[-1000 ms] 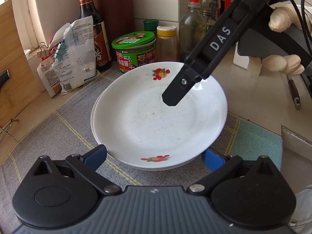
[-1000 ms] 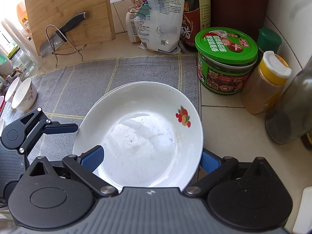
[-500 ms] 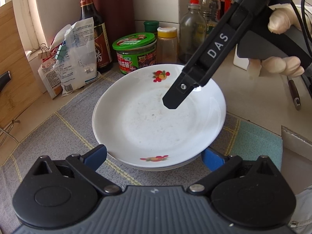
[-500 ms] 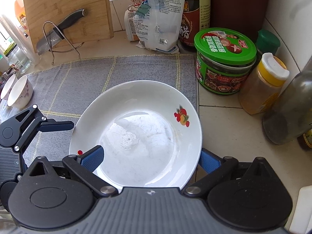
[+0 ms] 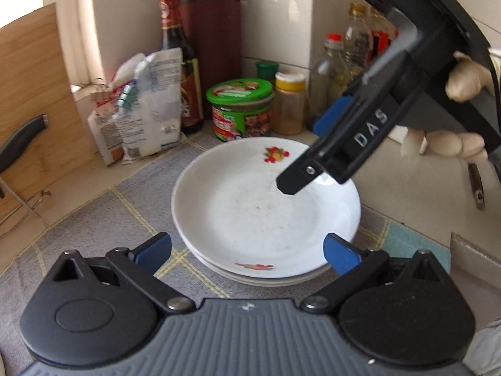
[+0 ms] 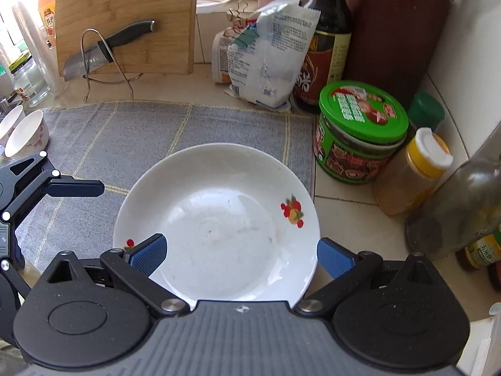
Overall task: Organize plates and bowls
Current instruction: 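Move the left tool to a plain white bowl and grip its rim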
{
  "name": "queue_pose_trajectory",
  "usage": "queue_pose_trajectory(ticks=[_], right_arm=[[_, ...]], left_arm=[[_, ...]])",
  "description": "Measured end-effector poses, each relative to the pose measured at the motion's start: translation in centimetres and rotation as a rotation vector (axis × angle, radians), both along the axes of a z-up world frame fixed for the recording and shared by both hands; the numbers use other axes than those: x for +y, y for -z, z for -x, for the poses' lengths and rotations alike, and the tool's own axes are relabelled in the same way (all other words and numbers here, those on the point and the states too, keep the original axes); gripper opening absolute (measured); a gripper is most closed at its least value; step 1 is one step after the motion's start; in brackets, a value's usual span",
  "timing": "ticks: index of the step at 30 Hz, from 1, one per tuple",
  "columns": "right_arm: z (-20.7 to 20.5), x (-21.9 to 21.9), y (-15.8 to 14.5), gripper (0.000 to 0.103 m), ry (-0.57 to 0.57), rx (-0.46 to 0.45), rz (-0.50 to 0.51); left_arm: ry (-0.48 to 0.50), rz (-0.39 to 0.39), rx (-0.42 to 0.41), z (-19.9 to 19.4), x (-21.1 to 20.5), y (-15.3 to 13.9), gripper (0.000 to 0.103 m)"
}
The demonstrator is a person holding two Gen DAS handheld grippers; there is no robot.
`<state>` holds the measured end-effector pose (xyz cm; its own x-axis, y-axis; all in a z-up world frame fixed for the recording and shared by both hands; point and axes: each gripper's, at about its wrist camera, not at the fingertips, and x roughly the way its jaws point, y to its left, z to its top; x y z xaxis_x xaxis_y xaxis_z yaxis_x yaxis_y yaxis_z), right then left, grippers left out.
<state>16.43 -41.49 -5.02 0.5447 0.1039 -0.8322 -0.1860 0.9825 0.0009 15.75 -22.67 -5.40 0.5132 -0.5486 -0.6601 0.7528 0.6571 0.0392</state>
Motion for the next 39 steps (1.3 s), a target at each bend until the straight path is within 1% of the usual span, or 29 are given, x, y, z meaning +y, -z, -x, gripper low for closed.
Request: queue_pose_trajectory(ticks=[5,10,14,17,19,22,26,29,31,36,39], right_arm=[[0.9,1.0,-0.6,0.103,-0.011,-0.088,0.024],[1.2,2.3,-1.2,0.103,-0.058,-0.144,0.023],[1.0,3.4,-1.7,0.103,-0.102,-0.174,-0.013],[0.9,4.6,-1.8,0.103,-0.149,-0.212,-0.021],[0.6,5.6,-1.7,0.103,-0.187,-0.217,-0.05],[0.4,7.3,-1.8,0.103,-0.239,-0.225,-0.099],[0.7,10.3,-2.0,0.103,-0.292,-0.232,-0.137],[1.2,12.8,-1.9,0.103,-0.347,-0.247,-0.14],[1.6,14.7,-1.5,0.103,-0.384,-0.246,-0.138],[2.7,21.1,-0.6,0.103,-0.449,-0.222,-0.118],[3.5,25.4,0.3,0.103,-0.486,-0.212,-0.101]], left_arm=[[-0.115,0.034,-0.009,0.0,1.6,-0.6,0.102],[-0.226,0.049,-0.017,0.4,3.1,-1.2,0.102],[-0.315,0.054,-0.013,1.0,4.3,-1.5,0.102],[-0.403,0.065,-0.019,2.0,5.7,-2.0,0.102],[-0.468,0.058,-0.027,3.0,6.8,-2.4,0.102],[-0.555,0.058,-0.049,4.6,9.0,-3.1,0.102],[-0.664,0.077,-0.064,6.2,12.9,-3.7,0.102],[-0.702,0.093,-0.066,6.9,16.1,-4.0,0.102],[-0.722,0.081,-0.073,7.3,18.0,-4.0,0.102],[-0.719,0.07,-0.079,8.9,24.0,-4.0,0.102],[-0.707,0.045,-0.08,9.4,27.7,-3.7,0.102]])
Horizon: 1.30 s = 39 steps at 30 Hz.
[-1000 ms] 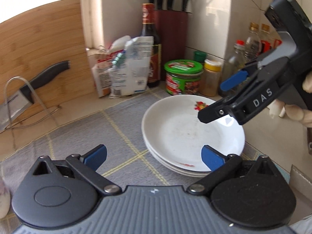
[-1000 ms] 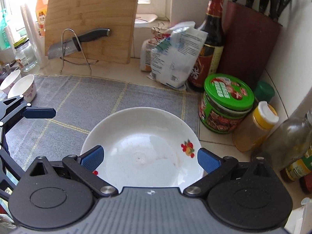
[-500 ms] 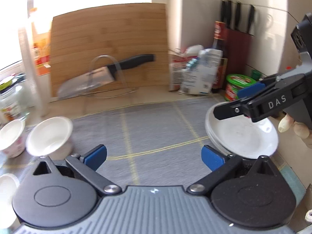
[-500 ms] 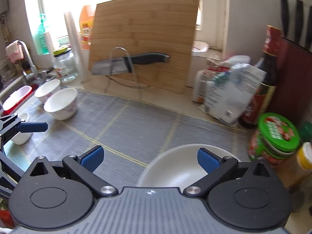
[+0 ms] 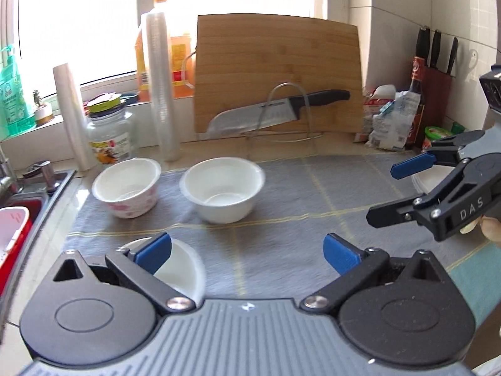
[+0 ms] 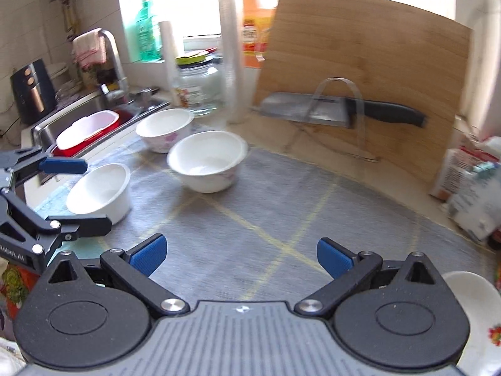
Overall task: Organize plates and bowls
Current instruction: 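Move the left tool to a plain white bowl and grip its rim, then lift the white bowl off the mat with the left tool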
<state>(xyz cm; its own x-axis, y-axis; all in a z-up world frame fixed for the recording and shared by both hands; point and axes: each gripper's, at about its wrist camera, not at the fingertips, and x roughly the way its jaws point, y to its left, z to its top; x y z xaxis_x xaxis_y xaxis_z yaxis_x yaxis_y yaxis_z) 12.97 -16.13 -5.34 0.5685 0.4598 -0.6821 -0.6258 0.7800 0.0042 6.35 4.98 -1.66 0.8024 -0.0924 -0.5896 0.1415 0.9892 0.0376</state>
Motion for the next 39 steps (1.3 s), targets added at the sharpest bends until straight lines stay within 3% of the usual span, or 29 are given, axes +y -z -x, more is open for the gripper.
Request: queue_pose_trajectory(ticks=[8,15,18,22,29,32,39], right_arm=[[2.4,9.1,3.0,0.103,-0.106,0.006,0.022],[3.8,14.7,4.8,0.103,-0.198,-0.003,0.062],[4.1,16.4,5.1,0.103,-0.22,-0.041,0.092],[4.2,17.7,5.5,0.103,-0.241,-0.044,0.105],[3.9,18.3,5.7,0.103,-0.224,-0.05,0.104],[3.9,18.4,5.9,0.103,-0.217,-0.053,0.113],[4.0,18.9,5.9,0.089,-0.22,-0.07,0.127]], left_arm=[[0.079,-0.039,0.076,-0.9,8.6,1.4,0.102],[0.156,0.051,0.191,-2.7,12.8,2.9,0.102],[0.172,0.06,0.213,-3.4,13.5,3.1,0.102],[0.192,0.025,0.237,-4.4,13.4,3.9,0.102],[0.243,0.032,0.275,-5.6,13.1,4.7,0.101],[0.262,0.039,0.287,-6.1,12.9,4.8,0.098],[0.287,0.061,0.307,-6.8,12.8,4.9,0.08]])
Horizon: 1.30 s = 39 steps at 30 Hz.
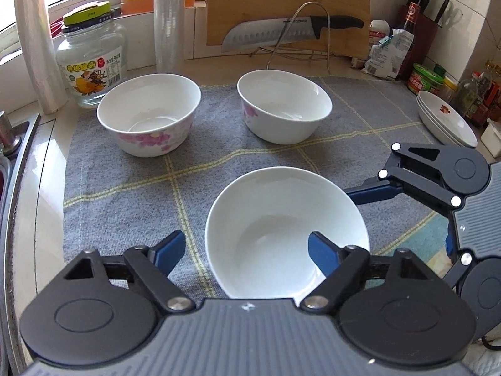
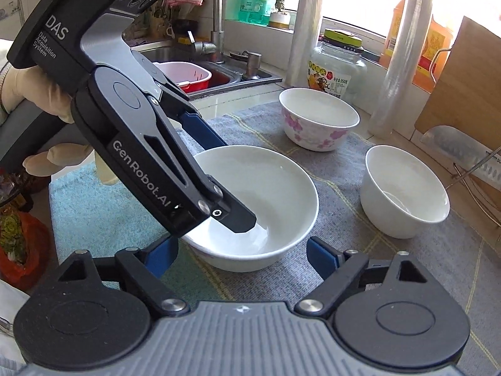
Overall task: Organize plates and bowls
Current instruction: 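Lift the white bowl off the mat with the left tool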
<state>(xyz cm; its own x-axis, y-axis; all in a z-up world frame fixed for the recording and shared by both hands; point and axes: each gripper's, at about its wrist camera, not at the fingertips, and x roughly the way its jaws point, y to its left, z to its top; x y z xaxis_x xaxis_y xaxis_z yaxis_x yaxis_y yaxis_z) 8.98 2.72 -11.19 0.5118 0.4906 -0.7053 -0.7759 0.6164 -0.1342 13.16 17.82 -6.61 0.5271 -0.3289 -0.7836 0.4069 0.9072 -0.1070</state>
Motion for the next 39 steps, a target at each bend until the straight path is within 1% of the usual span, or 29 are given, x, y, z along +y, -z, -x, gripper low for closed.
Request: queue_pose_trajectory(ticks=[3,7,16,22,30,39], right_arm=[[0.0,0.1,-0.1,0.086,-0.007,-0.001,0.005],[0.0,0.2,-0.2,0.086,0.0,0.001,0.009],[0.0,0.3,-0.4,0.086,0.012,0.011,0.01],[0.4,-0.6,-1.1,0.086,0.031,0.008,0.004],[1.0,-3.3,-2.1,0.086,0.095,-0.003,0.005],[1.6,-7.3,-2.5,0.086,0.186,-0.006,0.017]], left_arm=[[0.016,0.016,0.008,-0.2,-0.1,-0.1,0.076],[0.043,0.03,0.01,-0.3,-0.4,-0.3,0.071],[0.058,0.027,0.013,-0.2,-0.7,-0.5,0.071],[0.084,0.029,0.006,0.0,-1.5,-1.1,0.071],[0.151,0.037,-0.013,-0.2,-4.5,-1.7,0.071],[0.244,0.051,-0.017,-0.7,-9.1,-1.9,0.071]])
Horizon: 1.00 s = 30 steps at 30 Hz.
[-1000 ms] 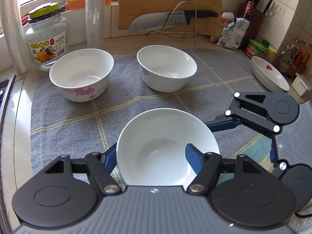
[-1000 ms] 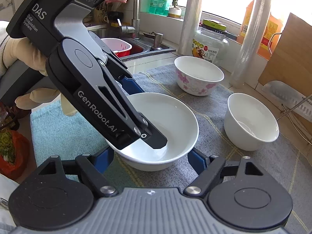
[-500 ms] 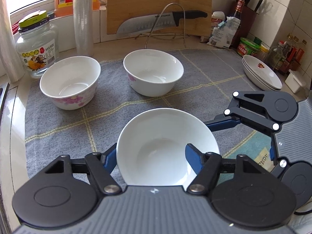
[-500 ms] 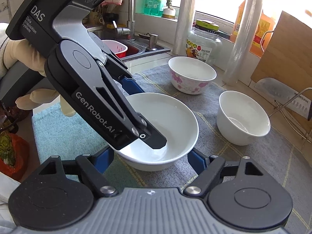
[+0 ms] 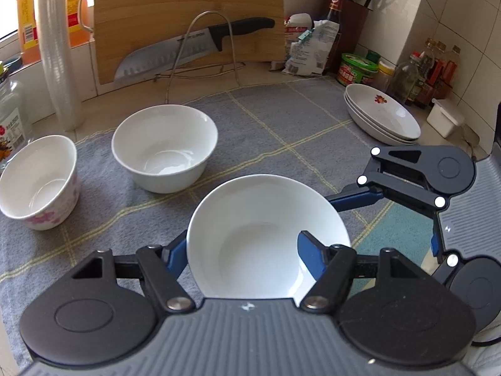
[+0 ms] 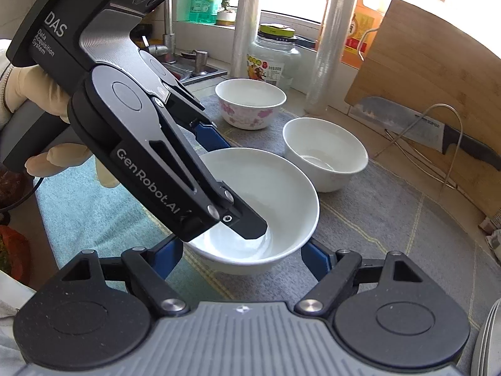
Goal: Organize plates and bowls
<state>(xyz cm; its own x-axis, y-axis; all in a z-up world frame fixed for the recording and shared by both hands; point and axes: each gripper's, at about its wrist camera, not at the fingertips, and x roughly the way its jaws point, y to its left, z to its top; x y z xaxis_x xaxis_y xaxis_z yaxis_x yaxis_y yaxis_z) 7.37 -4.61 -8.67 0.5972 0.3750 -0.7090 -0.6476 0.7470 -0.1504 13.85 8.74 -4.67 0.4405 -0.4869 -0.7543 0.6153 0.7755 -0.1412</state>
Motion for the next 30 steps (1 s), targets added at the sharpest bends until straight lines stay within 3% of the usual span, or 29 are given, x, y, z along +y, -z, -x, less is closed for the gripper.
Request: queue_pose_trajectory(ticks=[16,30], right_arm=[[1.1,-6.2,-0.1,0.086,0.146,0.016,0.028],[0.6,-8.0,0.8,0.086,0.184,0.053,0.02]], left_arm=[[0.147,0.021,0.013,-0.6,-7.5,0.3,0.071],[0.166,0.027,0.052,-1.5,-9.5,1.5,0.071]])
